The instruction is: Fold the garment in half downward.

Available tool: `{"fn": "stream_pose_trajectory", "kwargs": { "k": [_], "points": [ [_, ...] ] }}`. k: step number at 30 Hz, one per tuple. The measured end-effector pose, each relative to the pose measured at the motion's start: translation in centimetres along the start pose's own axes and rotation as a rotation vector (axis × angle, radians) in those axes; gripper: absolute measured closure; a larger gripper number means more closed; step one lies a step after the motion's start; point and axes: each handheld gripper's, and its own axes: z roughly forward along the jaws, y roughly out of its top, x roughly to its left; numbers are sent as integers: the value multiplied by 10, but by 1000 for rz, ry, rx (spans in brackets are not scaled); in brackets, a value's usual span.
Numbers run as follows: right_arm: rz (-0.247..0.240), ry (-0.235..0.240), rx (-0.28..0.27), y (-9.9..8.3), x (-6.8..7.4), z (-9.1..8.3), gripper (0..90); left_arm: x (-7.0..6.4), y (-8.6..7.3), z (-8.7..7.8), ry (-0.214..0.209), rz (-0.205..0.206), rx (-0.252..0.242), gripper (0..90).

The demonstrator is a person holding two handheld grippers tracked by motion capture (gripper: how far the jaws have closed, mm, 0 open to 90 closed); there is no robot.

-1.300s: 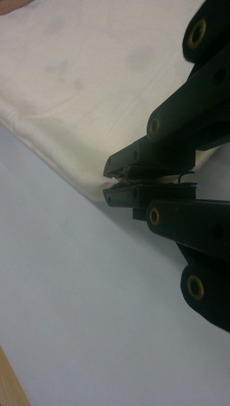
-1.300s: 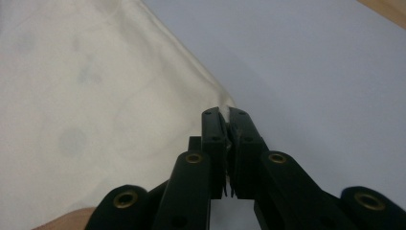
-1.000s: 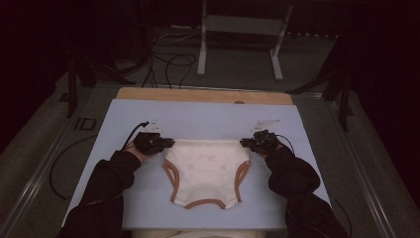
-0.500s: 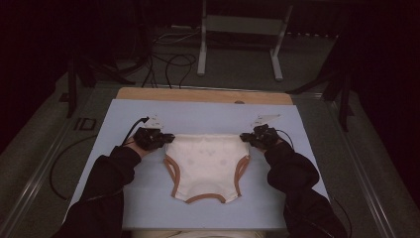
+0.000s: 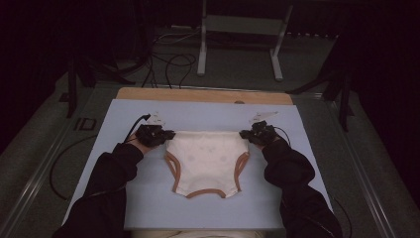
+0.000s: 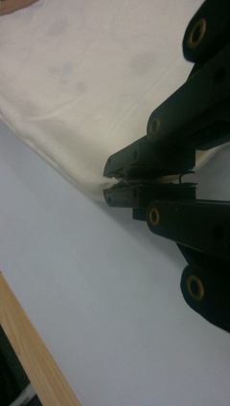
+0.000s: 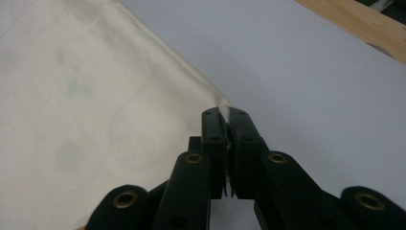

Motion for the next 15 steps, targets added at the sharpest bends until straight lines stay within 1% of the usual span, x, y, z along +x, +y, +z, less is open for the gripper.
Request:
{"fn": "stream_pose_trajectory", "kwargs": {
  "k": [5, 6, 9, 11, 12, 13, 15],
  "points": [
    [2, -4, 17, 1, -4, 8, 866, 4, -2, 5, 5, -12, 11, 848],
    [7, -4, 17, 1, -4, 10, 866, 6, -3, 8, 8, -25, 20, 847],
    [24, -2, 31, -1, -7, 17, 866, 6, -4, 12, 17, -23, 33, 846],
    [28, -5, 41, -2, -8, 22, 866, 7, -5, 14, 23, -32, 41, 846],
    [32, -4, 42, -2, -9, 23, 866, 8, -5, 16, 21, -43, 39, 846],
    [41, -3, 48, -3, -10, 26, 866, 9, -6, 16, 23, -46, 38, 845],
    [44, -7, 55, -5, -12, 29, 866, 11, -6, 18, 23, -57, 35, 845]
  ]
}}
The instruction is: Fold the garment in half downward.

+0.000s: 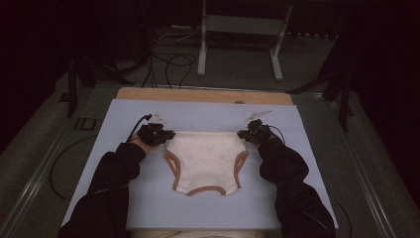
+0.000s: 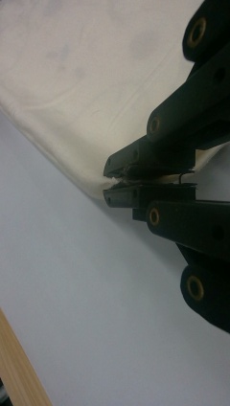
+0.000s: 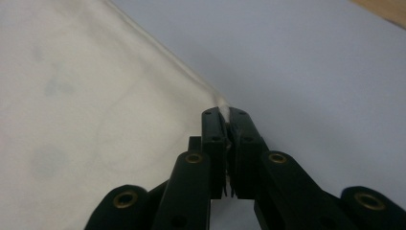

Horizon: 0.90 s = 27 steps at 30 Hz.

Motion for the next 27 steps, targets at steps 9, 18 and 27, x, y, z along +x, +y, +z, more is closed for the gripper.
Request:
{"fn": "stream_pose_trajectory", "kwargs": {
  "k": [9, 18, 27],
  "points": [
    [18, -6, 19, 0, -5, 9, 866, 3, -2, 14, 33, -1, 29, 845],
    [21, -49, 11, 6, -9, 12, 866, 8, 6, 22, 78, -13, 30, 837],
    [46, -47, 22, 5, -14, 18, 864, 12, 4, 34, 90, -39, 77, 813]
  ]
}}
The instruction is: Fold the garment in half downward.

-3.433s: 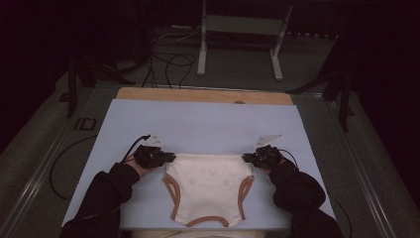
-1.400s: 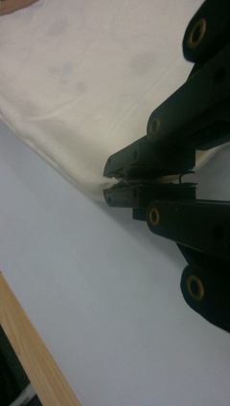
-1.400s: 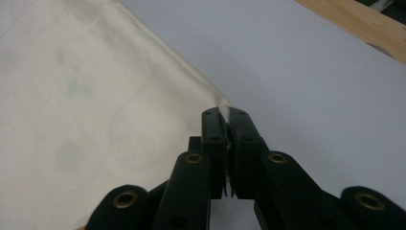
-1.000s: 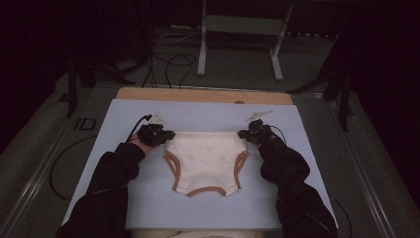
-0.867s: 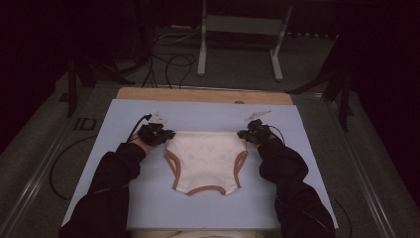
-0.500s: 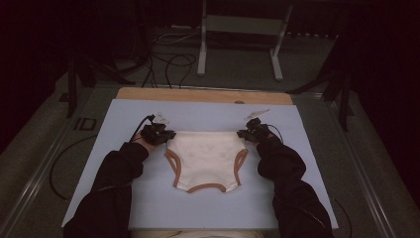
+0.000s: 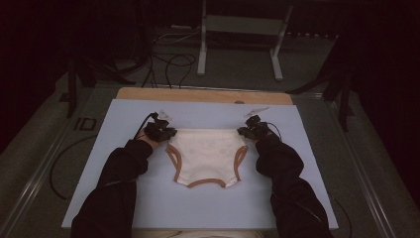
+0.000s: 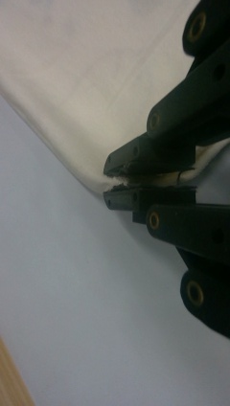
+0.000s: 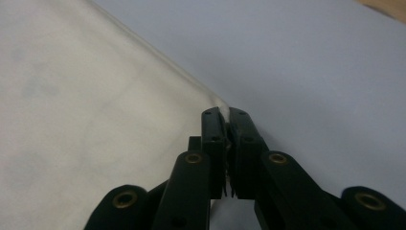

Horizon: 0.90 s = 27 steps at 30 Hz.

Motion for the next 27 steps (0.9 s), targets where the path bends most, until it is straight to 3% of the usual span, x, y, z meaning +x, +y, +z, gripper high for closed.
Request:
{"fn": "stream_pose_trajectory", "kwargs": {
  "k": [4, 8, 12, 17, 21, 23, 27],
  "points": [
    [30, 1, 7, -2, -1, 3, 807, 3, 0, 0, 21, -26, 9, 710],
    [39, 3, 13, -2, -3, 1, 629, 4, 0, -3, 32, -39, -6, 485],
    [52, 21, 23, -3, -5, -1, 445, 6, 0, -8, 27, -68, -21, 384],
    [73, 43, 5, -7, -7, -8, 278, 5, 3, -15, -16, -78, -29, 217],
    [86, 60, -15, -8, -6, -13, 197, 3, 3, -21, -48, -71, -41, 138],
    [97, 67, -24, -8, -5, -15, 137, 3, 3, -23, -83, -77, -41, 77],
    [87, 95, -17, -10, -3, -17, 126, 1, 1, -28, -121, -69, -39, 2]
  ]
}}
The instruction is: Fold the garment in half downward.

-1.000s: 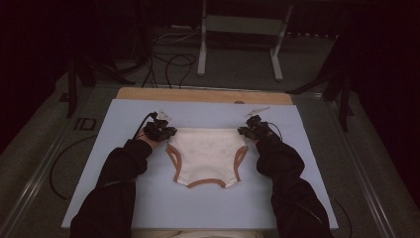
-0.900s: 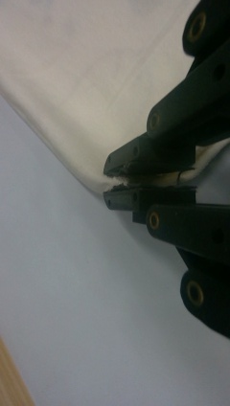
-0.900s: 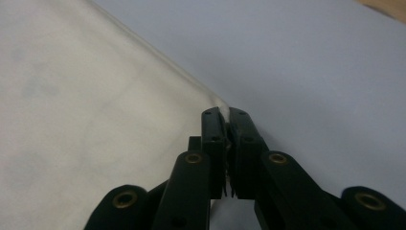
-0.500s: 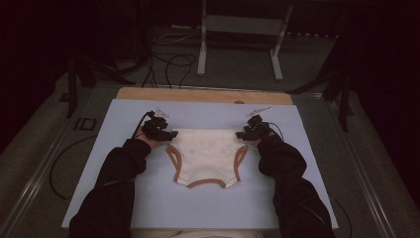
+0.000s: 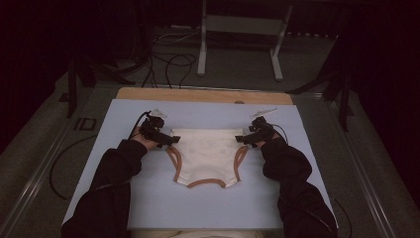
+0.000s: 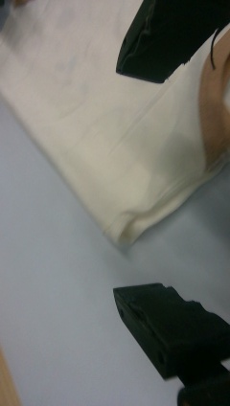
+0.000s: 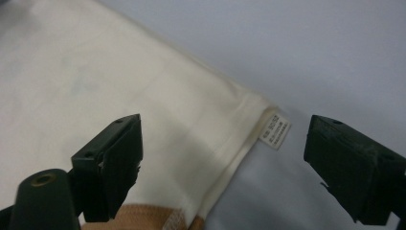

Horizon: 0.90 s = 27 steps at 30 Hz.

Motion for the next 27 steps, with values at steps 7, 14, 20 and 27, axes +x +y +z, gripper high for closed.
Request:
{"fn": "stream_pose_trajectory", "kwargs": {
  "k": [7, 14, 20, 27],
  "points": [
    [-24, 15, 9, 0, 8, -8, 96, -4, -5, -17, -41, 18, -26, 1],
    [-54, 33, 11, 5, 19, -18, 93, -14, -8, -36, -80, 46, -50, 1],
    [-69, 39, 1, 12, 30, -20, 94, -26, -9, -47, -112, 89, -79, 1],
    [-99, 64, -16, 25, 44, -17, 94, -40, -10, -59, -140, 154, -93, 2]
  ]
}}
